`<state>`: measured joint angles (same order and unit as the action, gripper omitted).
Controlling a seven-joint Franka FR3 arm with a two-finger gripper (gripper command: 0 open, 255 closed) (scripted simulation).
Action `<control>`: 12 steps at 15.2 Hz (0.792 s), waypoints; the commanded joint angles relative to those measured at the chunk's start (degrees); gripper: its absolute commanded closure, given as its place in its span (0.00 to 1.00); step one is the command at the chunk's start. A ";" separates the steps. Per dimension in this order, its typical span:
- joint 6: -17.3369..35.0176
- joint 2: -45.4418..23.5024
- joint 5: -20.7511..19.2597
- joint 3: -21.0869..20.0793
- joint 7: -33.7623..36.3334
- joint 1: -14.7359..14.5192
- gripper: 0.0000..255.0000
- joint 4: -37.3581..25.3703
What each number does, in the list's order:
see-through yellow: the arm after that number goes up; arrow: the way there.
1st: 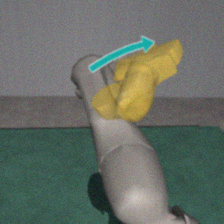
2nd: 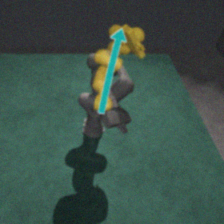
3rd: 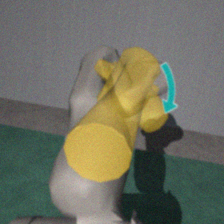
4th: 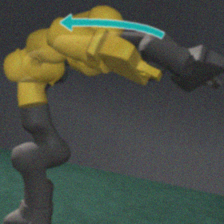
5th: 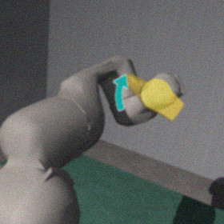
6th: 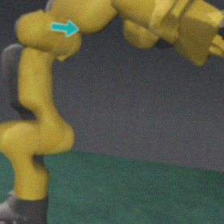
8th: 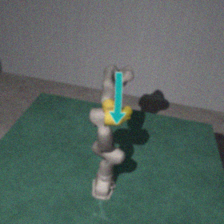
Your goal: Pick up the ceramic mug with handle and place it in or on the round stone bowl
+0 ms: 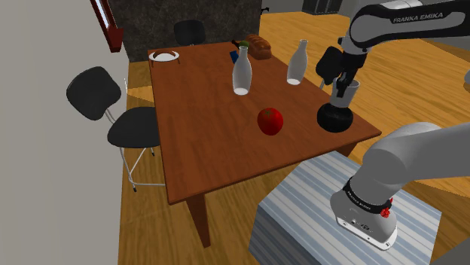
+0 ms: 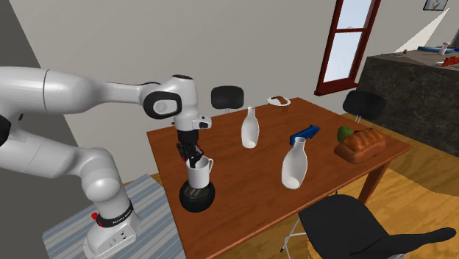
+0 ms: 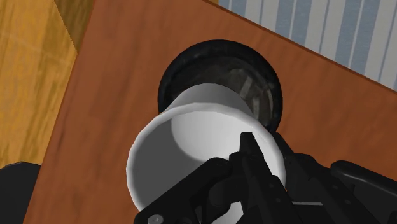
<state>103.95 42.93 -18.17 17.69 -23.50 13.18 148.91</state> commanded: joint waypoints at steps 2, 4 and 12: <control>2.49 -0.36 -0.42 0.39 0.43 0.10 1.00 2.13; 3.72 -0.63 -0.68 0.65 0.57 0.17 1.00 3.09; 3.72 -0.63 -0.68 0.65 0.57 0.17 0.00 3.10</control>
<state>107.68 42.30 -18.86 18.34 -22.92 13.35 152.00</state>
